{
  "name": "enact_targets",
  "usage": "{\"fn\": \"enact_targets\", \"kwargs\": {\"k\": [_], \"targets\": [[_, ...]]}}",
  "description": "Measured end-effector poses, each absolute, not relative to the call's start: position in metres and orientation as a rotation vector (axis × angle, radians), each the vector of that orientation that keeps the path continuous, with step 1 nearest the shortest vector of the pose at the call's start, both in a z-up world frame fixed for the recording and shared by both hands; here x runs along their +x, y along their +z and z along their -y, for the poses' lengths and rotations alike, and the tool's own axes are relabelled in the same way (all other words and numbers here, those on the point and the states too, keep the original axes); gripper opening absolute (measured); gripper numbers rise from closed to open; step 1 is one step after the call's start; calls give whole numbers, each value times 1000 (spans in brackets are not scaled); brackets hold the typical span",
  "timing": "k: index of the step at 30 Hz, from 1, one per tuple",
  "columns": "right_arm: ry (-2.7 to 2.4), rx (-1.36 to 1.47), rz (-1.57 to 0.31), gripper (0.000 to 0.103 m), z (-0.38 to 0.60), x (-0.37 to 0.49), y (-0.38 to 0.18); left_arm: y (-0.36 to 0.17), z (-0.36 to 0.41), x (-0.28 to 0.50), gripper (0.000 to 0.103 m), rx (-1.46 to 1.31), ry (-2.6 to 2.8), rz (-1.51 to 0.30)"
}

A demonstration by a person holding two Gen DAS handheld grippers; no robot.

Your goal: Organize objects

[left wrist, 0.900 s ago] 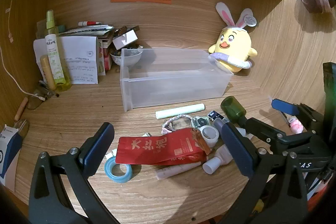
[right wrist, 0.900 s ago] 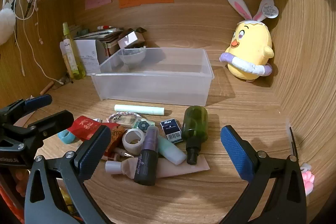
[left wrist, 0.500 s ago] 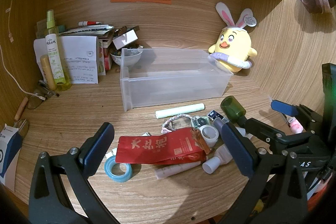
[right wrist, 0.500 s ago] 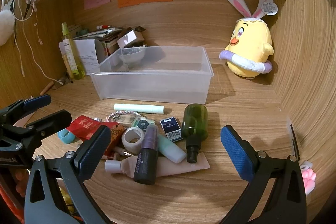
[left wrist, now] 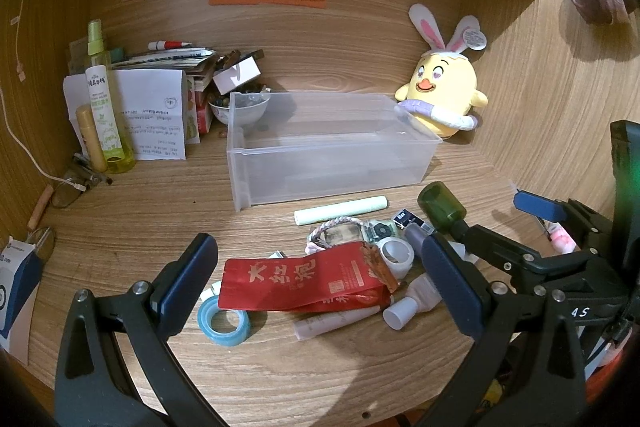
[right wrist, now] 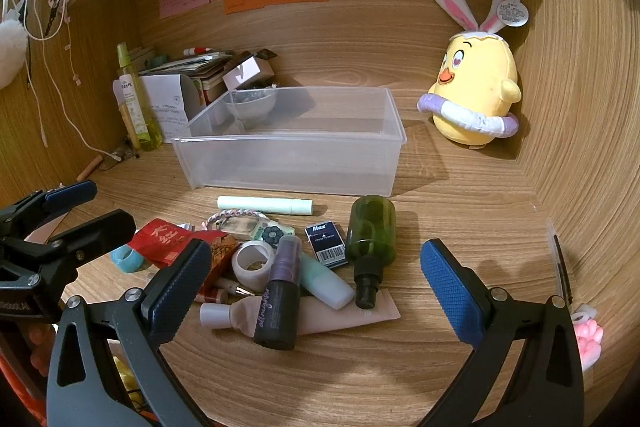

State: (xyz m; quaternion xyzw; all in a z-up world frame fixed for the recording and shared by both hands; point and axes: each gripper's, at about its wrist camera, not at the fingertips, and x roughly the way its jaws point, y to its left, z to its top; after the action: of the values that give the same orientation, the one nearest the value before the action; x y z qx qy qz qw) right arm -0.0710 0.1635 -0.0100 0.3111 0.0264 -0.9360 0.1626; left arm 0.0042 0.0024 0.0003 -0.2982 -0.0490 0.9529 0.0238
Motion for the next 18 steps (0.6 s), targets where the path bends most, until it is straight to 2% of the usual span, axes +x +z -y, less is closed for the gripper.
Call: {"fn": "enact_targets", "kwargs": {"k": [14,18], "targets": [[-2668,911,-67,103,-165,-70,-17,-14,11,7,103,-1004,2925,167],[-2684,921,-64,103,-172,-73,-20,-24,27,11,103,-1054,2964,122]]}}
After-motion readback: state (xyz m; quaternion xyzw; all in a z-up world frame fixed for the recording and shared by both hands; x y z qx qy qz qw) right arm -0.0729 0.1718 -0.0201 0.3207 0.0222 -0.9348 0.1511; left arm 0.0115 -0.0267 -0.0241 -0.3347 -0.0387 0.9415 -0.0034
